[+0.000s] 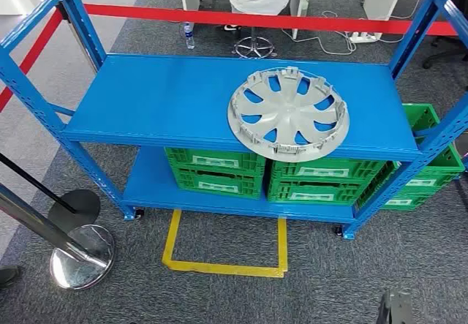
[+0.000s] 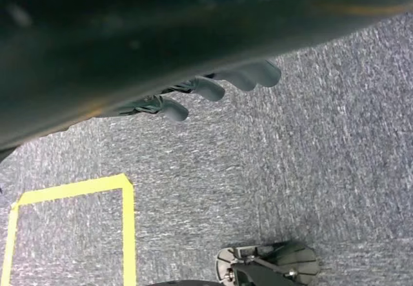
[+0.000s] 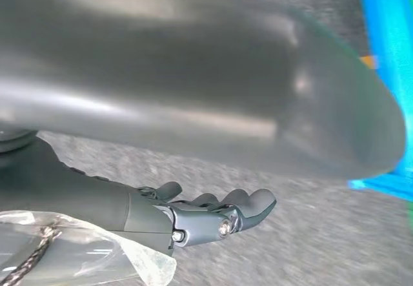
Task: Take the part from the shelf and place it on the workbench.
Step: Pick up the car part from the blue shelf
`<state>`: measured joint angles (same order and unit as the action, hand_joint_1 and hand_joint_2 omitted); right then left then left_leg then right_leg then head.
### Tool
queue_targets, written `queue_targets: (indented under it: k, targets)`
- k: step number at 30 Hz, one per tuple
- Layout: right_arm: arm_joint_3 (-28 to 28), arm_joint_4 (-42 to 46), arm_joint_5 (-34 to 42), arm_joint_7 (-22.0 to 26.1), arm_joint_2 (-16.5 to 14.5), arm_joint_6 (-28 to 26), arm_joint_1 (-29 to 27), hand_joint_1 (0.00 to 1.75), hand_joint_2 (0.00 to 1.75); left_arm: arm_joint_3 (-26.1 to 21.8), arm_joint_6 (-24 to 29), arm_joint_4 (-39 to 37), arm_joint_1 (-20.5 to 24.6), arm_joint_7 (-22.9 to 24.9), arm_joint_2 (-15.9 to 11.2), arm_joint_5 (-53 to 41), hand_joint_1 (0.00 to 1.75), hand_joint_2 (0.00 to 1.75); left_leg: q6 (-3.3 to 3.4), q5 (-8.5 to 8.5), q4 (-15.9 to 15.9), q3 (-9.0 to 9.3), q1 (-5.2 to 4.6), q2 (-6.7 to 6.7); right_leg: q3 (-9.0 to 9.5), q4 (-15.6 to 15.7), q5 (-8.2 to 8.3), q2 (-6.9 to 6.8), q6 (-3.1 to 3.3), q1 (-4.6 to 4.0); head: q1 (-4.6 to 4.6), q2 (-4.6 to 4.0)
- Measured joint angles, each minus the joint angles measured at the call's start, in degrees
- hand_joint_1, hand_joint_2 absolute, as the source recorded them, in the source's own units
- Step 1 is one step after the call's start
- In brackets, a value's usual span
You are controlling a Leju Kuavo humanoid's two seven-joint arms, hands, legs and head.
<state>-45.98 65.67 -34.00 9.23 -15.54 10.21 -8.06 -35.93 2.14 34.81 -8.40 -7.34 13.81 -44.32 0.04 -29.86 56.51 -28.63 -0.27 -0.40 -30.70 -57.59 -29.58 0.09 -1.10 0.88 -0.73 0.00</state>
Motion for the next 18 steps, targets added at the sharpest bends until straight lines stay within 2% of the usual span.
queue_targets:
  k: [7, 18]
  targets:
    - [4.0, 7.4, 2.1, 1.0, 0.4, -1.1, -1.1, 0.0, 1.75, -6.8, -1.6, 0.5, 0.9, -1.7, 1.6, -6.6, 0.0, 0.0, 0.0, 0.0, 0.0, 0.0, 0.0, 0.0, 0.0, 0.0, 0.0, 0.0, 0.0, 0.0, 0.0, 0.0]
    - [14.8, 21.5, 5.8, 2.2, 3.2, -6.1, -5.0, 0.0, 1.75, -16.1, -3.5, 1.0, 2.4, -4.5, 3.4, -16.3, 0.0, 0.0, 0.01, 0.0, 0.0, 0.01, -0.04, 0.0, -0.02, 0.0, 0.0, 0.04, 0.0, 0.04, -0.01, 0.0]
